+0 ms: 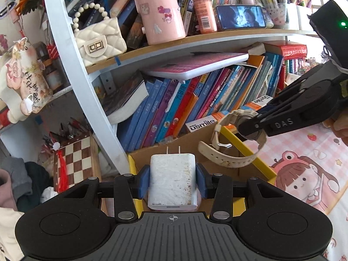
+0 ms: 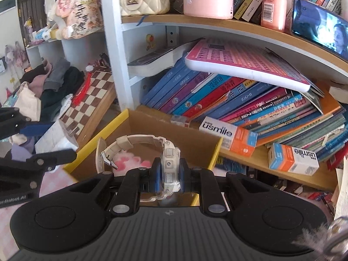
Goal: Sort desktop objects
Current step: 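Lower the charger and watch into the yellow box and open both tools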
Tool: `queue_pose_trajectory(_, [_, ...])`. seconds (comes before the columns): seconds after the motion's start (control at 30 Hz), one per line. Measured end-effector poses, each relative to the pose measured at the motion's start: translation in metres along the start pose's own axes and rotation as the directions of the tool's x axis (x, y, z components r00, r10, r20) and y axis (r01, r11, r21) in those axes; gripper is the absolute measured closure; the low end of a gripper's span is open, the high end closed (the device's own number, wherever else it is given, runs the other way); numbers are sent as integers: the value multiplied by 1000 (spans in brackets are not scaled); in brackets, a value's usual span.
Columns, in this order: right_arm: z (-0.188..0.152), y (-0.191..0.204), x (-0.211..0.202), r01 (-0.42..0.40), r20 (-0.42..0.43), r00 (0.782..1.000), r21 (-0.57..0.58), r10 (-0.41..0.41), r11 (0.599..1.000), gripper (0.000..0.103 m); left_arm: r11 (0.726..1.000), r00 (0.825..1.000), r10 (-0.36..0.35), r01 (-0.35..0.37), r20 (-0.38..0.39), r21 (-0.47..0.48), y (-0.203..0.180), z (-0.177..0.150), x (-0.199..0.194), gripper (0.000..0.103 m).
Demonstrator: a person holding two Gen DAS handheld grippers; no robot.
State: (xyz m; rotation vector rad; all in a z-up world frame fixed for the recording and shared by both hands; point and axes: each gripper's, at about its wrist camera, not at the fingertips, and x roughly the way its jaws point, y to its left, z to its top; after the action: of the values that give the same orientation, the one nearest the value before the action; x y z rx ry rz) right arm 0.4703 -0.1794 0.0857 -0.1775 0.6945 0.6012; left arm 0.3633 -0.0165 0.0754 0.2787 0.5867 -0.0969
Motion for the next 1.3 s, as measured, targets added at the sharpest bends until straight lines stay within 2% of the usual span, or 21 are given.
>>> queue_pose_trajectory(0.57, [-2, -12, 108, 49, -115, 992, -33, -53, 998, 87, 999, 993, -29, 25, -116, -37, -14, -5, 76, 61])
queue_pose_trajectory(0.8, [-2, 0, 146, 95, -153, 982, -127, -114, 987, 87, 997, 979, -68, 62, -194, -34, -26, -16, 111, 61])
queue_pose_trajectory(0.97, [0, 8, 166, 88, -199, 972, -178, -124, 980, 87, 996, 965, -90, 87, -246, -24, -33, -27, 129, 61])
queue_pose_trajectory(1.3, [-1, 0, 197, 86, -281, 950, -184, -136, 979, 87, 986, 948, -148, 121, -283, -112, -25, -35, 143, 61])
